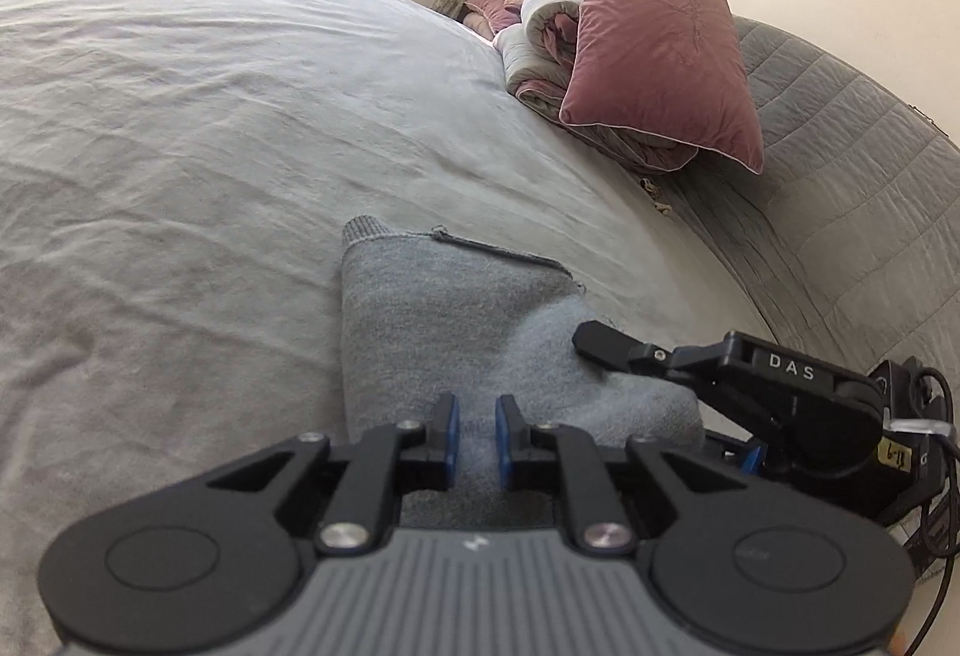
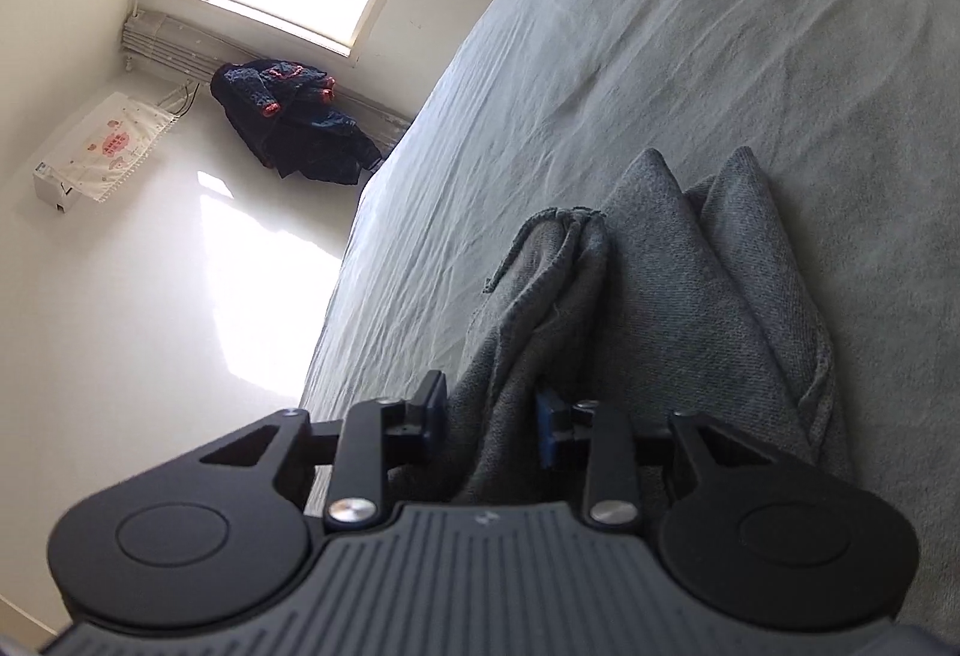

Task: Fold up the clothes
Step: 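Lift the sweater edge with both grippers and fold it over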

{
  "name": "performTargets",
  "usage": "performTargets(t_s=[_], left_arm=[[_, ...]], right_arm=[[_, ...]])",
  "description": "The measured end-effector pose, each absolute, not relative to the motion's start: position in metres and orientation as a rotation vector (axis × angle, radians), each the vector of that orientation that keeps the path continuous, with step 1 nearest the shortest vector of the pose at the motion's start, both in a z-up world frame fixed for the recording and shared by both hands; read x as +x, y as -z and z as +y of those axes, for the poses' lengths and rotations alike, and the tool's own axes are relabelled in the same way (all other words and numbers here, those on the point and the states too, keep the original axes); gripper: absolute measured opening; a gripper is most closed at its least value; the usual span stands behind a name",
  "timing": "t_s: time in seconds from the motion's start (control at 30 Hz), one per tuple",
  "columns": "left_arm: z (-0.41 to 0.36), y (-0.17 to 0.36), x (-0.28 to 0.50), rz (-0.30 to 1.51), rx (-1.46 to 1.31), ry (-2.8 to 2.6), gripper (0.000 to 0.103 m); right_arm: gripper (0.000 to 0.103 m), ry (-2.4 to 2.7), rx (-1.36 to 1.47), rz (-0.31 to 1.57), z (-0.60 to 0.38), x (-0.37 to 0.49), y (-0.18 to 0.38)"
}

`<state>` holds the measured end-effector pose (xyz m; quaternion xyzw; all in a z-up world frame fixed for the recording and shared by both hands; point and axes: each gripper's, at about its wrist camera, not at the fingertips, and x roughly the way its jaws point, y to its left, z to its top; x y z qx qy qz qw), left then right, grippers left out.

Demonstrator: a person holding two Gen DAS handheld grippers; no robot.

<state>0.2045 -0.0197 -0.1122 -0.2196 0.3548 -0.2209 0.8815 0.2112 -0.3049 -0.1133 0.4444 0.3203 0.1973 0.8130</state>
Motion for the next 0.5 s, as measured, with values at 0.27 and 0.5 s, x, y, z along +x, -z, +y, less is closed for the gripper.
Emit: performTargets(t_s=[0.27, 0.5], left_arm=[[-0.029, 0.107, 0.202, 0.669, -0.465, 0.528, 0.017], [-0.072, 0.112, 0.194, 0.665, -0.366, 0.620, 0.020]], right_arm=[[0.019, -0.437, 0.916, 0.561, -0.330, 0.214, 0.095], [0.019, -0.394, 0.962, 0.566, -0.362, 0.205, 0.112]])
